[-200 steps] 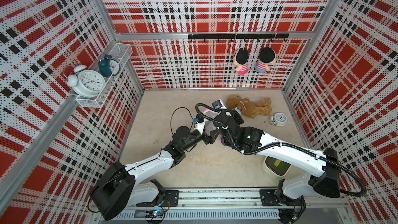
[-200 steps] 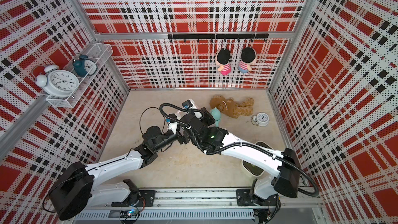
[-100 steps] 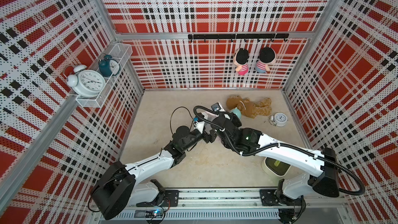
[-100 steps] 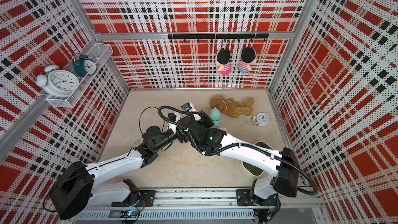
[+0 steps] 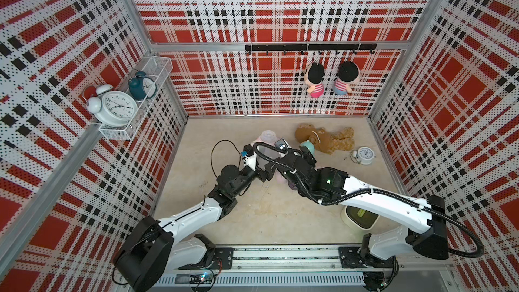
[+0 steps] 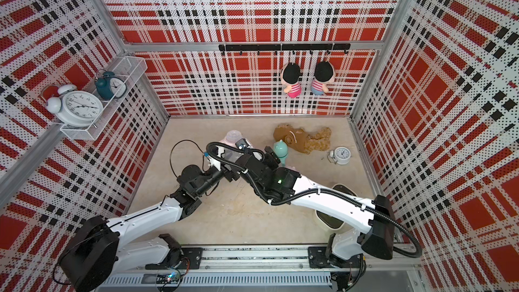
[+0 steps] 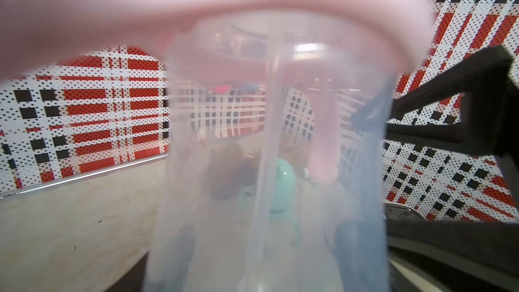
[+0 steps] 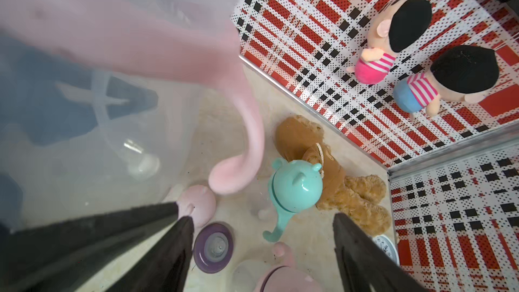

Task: Assemble the baby bottles
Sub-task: Put on the handle of the baby bottle.

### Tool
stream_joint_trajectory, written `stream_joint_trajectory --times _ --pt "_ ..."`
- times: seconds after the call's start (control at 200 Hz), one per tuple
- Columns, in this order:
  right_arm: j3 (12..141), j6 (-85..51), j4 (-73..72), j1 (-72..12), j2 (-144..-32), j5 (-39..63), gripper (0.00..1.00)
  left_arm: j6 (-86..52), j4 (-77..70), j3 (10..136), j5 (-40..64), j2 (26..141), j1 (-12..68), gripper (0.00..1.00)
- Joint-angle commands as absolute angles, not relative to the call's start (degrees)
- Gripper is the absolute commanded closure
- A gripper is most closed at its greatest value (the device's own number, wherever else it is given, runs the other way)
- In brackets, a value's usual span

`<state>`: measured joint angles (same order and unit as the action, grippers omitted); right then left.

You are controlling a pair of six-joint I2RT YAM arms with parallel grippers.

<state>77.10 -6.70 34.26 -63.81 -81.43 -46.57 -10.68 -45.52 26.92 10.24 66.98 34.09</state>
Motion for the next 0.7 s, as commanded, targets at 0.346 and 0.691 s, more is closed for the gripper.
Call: stream_joint_trajectory --times 0.346,0.691 --pt "75.8 -10.0 40.6 -55.3 -81.9 -23.8 0.15 -12.7 -43.7 23.6 4.0 57.0 28.6 1.0" --pt "77.2 -6.5 43.6 -50.4 -92.4 -15.1 0.19 -11.6 -40.6 20.7 0.1 51.5 29.0 1.0"
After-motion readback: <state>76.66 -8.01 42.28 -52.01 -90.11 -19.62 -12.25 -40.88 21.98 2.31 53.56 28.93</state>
